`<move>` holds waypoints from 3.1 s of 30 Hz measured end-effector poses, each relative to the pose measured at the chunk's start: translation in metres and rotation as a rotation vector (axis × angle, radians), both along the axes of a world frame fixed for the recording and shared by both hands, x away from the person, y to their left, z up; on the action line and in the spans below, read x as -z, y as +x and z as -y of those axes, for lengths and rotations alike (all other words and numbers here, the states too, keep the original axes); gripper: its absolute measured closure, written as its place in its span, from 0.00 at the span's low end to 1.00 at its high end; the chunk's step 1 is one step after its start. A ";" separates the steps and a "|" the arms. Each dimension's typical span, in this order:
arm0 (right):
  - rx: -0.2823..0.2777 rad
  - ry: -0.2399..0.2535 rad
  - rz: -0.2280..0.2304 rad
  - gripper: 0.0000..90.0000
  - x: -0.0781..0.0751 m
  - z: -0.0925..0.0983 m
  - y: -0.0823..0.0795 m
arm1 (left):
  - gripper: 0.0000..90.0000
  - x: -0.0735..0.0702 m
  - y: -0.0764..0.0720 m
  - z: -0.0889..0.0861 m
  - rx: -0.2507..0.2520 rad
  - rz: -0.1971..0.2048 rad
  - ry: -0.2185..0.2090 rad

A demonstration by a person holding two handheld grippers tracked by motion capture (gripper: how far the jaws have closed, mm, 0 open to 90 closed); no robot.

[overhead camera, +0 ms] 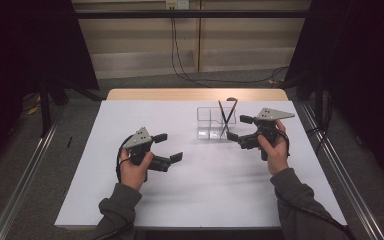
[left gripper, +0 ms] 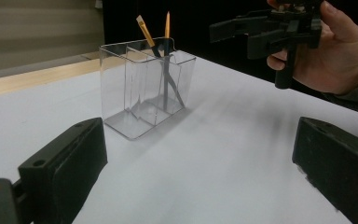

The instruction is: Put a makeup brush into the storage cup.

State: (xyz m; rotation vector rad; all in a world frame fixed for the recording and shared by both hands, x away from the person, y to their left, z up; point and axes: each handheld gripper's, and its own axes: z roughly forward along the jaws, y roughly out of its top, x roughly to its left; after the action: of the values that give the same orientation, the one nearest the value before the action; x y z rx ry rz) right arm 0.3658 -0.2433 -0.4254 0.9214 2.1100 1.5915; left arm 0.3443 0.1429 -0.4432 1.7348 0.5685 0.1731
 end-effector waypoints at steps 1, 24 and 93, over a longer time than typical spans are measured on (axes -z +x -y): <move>0.000 0.000 -0.002 0.07 0.000 0.000 -0.001 | 0.03 0.000 0.000 0.000 -0.001 0.001 0.001; 0.016 0.013 -0.012 0.07 0.008 0.010 -0.018 | 0.03 -0.001 -0.002 -0.007 -0.021 0.005 -0.002; 0.036 0.036 -0.003 0.07 0.007 0.040 -0.063 | 0.03 -0.003 -0.004 -0.014 -0.042 0.011 -0.004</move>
State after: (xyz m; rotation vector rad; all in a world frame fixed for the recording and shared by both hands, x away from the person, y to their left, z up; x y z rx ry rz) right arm 0.3027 -0.2834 -0.4328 0.9691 2.0615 1.6155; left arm 0.3404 0.1569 -0.4402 1.7179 0.5968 0.2110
